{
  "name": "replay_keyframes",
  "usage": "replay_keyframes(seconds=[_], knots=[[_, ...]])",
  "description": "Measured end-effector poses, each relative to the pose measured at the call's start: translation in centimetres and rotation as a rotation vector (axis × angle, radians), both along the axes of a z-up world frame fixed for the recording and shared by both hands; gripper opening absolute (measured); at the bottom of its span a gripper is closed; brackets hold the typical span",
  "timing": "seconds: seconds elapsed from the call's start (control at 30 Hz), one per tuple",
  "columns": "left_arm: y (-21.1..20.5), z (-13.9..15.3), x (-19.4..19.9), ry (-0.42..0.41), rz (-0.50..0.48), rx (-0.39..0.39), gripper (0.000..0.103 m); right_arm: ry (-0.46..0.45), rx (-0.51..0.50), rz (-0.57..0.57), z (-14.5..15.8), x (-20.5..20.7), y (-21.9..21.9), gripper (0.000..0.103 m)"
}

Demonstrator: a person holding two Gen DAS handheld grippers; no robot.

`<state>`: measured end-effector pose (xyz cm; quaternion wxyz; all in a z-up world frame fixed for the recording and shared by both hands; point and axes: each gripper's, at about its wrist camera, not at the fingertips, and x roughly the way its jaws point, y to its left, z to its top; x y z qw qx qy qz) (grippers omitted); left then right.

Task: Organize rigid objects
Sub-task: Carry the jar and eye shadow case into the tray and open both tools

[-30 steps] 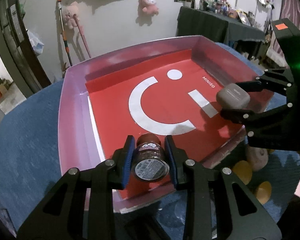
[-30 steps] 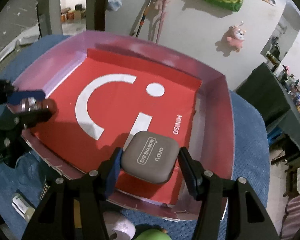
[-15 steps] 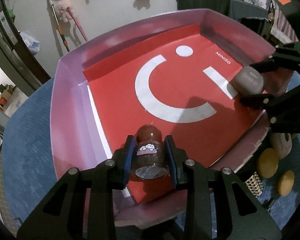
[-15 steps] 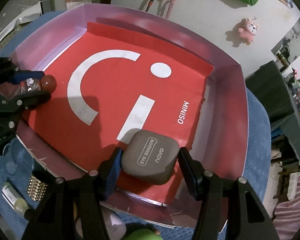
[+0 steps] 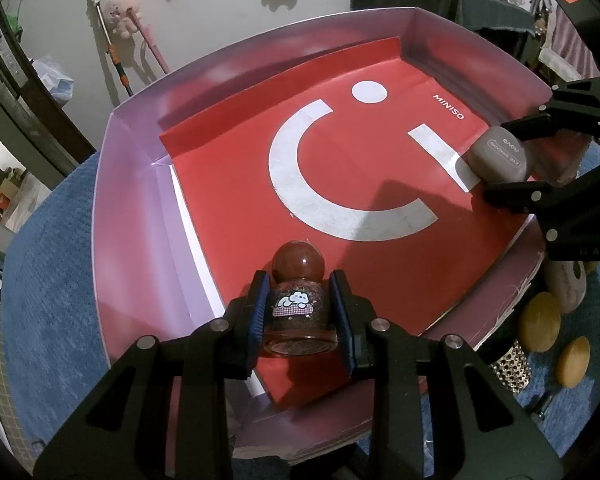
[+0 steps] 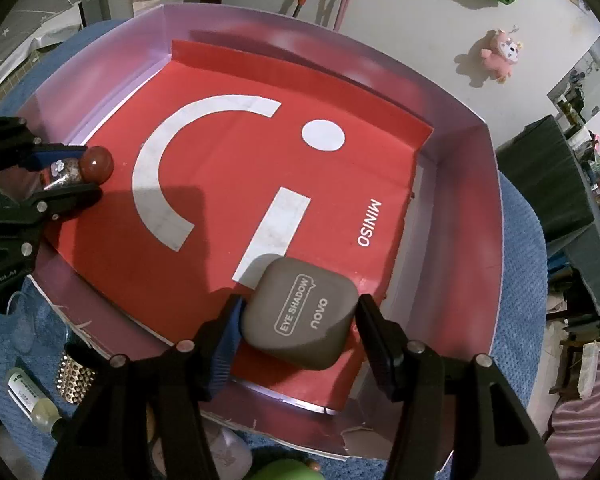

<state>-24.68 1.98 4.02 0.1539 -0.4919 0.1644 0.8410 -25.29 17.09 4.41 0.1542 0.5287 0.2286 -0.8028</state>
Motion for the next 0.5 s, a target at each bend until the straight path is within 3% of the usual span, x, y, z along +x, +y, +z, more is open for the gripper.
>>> replay_keyframes(seconds=[0.5], knots=[[0.0,0.1,-0.3,0.002,0.008,0.021,0.03,-0.007,-0.014,-0.008,-0.2,-0.5,-0.1,0.061]])
